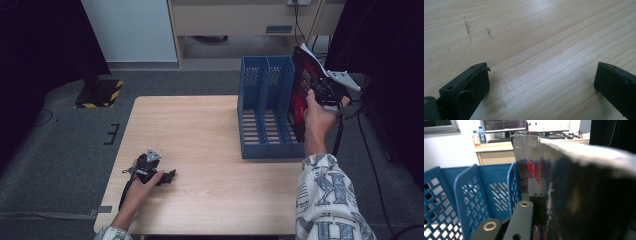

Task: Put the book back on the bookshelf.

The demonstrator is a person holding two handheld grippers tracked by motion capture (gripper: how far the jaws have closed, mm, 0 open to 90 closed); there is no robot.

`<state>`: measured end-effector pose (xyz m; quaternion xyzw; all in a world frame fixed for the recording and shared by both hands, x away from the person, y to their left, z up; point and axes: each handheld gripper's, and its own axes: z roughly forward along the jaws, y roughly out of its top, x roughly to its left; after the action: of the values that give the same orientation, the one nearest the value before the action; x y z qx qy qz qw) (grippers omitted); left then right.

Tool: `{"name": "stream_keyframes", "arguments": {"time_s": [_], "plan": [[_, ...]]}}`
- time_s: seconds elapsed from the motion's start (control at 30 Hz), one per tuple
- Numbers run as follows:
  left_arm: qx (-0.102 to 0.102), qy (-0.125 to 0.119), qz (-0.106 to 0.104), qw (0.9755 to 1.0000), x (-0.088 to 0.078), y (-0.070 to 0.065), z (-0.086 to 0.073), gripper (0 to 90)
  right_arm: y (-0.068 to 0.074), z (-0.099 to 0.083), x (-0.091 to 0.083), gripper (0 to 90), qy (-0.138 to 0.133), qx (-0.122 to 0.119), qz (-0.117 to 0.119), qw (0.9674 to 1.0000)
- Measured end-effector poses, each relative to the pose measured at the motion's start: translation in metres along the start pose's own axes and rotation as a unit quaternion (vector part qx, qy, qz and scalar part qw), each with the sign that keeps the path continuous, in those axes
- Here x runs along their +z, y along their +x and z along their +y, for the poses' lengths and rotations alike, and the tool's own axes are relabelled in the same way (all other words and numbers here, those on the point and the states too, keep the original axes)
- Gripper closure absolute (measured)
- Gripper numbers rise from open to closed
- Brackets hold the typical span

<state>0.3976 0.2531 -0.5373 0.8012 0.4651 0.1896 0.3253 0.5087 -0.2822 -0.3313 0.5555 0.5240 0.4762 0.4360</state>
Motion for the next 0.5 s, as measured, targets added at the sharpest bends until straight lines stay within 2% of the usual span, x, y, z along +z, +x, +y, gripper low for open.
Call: {"name": "stream_keyframes", "arguments": {"time_s": [0.3, 0.43, 0.5], "plan": [[0.000, 0.000, 0.000, 1.0000, 0.000, 0.000, 0.000, 0.0, -0.002, -0.018, 0.005, 87.0, 0.009, 0.011, -0.005, 0.9999], [0.000, 0.000, 0.000, 1.0000, 0.000, 0.000, 0.000, 0.0, 0.000, -0.020, 0.005, 87.0, 0.007, 0.010, -0.003, 0.9999], [0.000, 0.000, 0.000, 1.0000, 0.000, 0.000, 0.000, 0.0, 0.003, -0.022, 0.006, 87.0, 0.009, 0.002, -0.001, 1.0000]]}}
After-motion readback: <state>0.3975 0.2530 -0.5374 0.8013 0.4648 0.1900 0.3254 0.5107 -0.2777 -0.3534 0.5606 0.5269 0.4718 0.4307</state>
